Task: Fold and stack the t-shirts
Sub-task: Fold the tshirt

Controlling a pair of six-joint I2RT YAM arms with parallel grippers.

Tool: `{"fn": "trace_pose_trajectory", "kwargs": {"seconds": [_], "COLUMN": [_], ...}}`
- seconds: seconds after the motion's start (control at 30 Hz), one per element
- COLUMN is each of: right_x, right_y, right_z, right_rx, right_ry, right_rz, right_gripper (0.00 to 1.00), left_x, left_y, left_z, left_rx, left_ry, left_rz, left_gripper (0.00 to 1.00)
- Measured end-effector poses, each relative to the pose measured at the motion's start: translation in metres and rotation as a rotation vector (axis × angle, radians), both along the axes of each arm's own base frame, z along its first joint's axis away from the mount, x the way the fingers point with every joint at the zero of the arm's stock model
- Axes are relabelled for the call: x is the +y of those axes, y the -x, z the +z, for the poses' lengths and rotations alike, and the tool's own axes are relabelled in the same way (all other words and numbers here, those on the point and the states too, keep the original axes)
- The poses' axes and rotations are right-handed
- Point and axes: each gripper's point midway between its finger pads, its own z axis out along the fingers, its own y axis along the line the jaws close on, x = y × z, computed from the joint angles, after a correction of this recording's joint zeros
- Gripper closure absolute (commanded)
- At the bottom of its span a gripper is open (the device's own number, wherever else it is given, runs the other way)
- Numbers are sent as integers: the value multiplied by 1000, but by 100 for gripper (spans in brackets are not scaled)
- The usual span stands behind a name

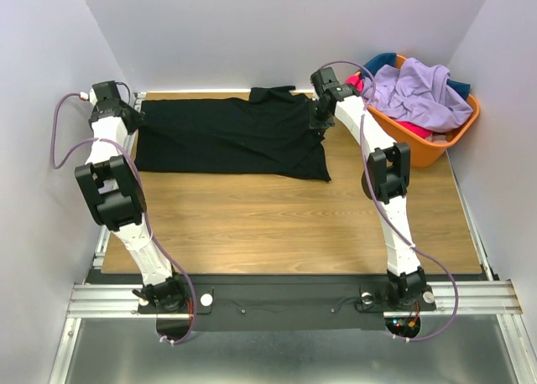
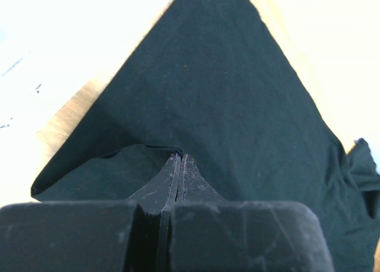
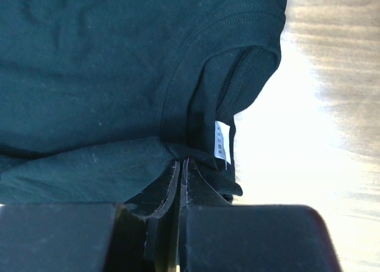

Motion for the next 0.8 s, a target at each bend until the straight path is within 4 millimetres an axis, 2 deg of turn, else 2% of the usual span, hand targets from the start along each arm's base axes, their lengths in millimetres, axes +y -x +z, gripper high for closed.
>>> {"fn": "trace_pose_trajectory", "kwargs": {"seconds": [0.1,0.13,0.17,0.2,0.27,0.3,0.37,0.43,0.47,0.57,0.63,0.7,0.8], "right_x": [2,2,3,4,6,8,9,7,4,-9,-19,-31,-40], "right_y": [-3,-5,-6,-8,-12,-15,-18,-17,-14,6,22,50,82], "right_z": [2,2,4,5,8,10,13,15,16,18,25,37,53], "right_rx": [-14,-20,-28,-35,-52,-65,-78,-87,-86,-60,-53,-47,-66], "right_ry": [-9,-12,-16,-21,-31,-40,-47,-48,-42,-19,-7,-7,-33], "right_rz": [1,0,0,-1,-3,-3,-5,-11,-14,-27,-37,-42,-34], "right_gripper": [94,86,74,48,26,16,11,9,9,9,9,9,11], "left_x": [3,4,5,5,7,7,8,4,1,-16,-43,-62,-99], "left_y": [1,2,3,4,6,6,6,5,5,2,0,1,23], "left_z": [-6,-9,-11,-14,-16,-16,-17,-17,-17,-20,-26,-34,-60], "left_rx": [20,32,40,51,64,67,71,76,80,94,109,113,168], "left_ry": [-8,-15,-18,-23,-32,-36,-52,-68,-80,-115,-133,-138,-121], "left_rz": [15,25,30,37,49,58,67,67,62,24,-23,-57,-130], "left_gripper": [100,100,100,92,69,54,42,38,27,18,17,17,17]}}
